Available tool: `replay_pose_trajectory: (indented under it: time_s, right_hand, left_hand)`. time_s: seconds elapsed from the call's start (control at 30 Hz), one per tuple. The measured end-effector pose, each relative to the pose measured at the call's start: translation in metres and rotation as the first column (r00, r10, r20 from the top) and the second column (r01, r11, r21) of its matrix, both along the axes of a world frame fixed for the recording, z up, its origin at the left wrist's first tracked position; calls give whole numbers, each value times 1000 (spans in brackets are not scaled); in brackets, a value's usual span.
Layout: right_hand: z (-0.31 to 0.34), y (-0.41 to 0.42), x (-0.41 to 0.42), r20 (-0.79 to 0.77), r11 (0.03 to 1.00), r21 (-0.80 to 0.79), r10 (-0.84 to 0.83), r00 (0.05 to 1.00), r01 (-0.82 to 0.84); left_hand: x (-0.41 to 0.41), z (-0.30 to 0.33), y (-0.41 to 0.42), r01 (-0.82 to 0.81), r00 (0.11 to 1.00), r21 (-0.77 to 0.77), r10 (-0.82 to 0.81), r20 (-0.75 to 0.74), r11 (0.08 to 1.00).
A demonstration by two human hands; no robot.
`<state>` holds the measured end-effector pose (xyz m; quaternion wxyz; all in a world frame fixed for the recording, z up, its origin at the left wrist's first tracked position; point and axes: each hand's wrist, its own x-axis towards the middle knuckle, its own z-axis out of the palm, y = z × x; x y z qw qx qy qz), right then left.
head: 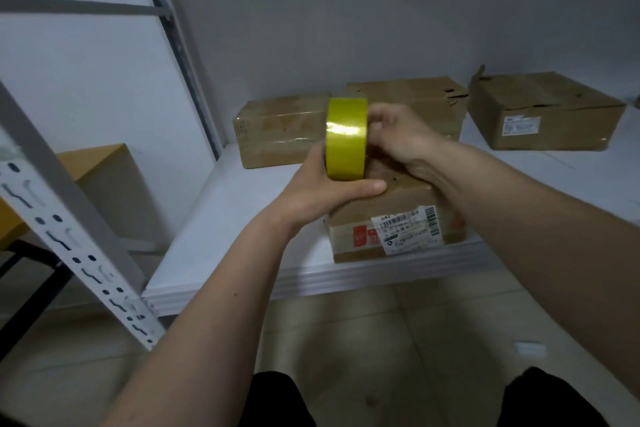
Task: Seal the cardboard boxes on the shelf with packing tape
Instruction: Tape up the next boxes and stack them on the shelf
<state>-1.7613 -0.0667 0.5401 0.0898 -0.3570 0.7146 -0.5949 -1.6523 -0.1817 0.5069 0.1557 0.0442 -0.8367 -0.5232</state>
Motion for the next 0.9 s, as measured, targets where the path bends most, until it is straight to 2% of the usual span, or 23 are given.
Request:
replay_pose_trajectory:
  time_s: [0.13,0.23,0.33,0.6,0.77,0.9]
  right_hand:
    - [3,6,-2,221,949,-304,160,962,-88]
    - [3,8,0,283,922,-354,265,922,-156]
    - [3,7,-1,322,928,-348,249,913,-130]
    - [5,-3,0,238,960,-269,151,960,-84]
    - [8,-19,1,79,986,-160,57,995,-44]
    - [11,-28,5,-37,988,-144,48,998,-53]
  left_hand:
    - [13,-8,-15,34,996,43,-37,76,998]
    - [14,-15,-16,19,998,100,-25,58,995]
    - [15,-22,-19,31,999,114,-33,12,993]
    - [20,-39,-10,15,967,90,8,-254,996]
    - [17,-35,-8,-56,968,232,109,-224,971]
    - [16,-33,-9,-53,980,245,98,-176,968]
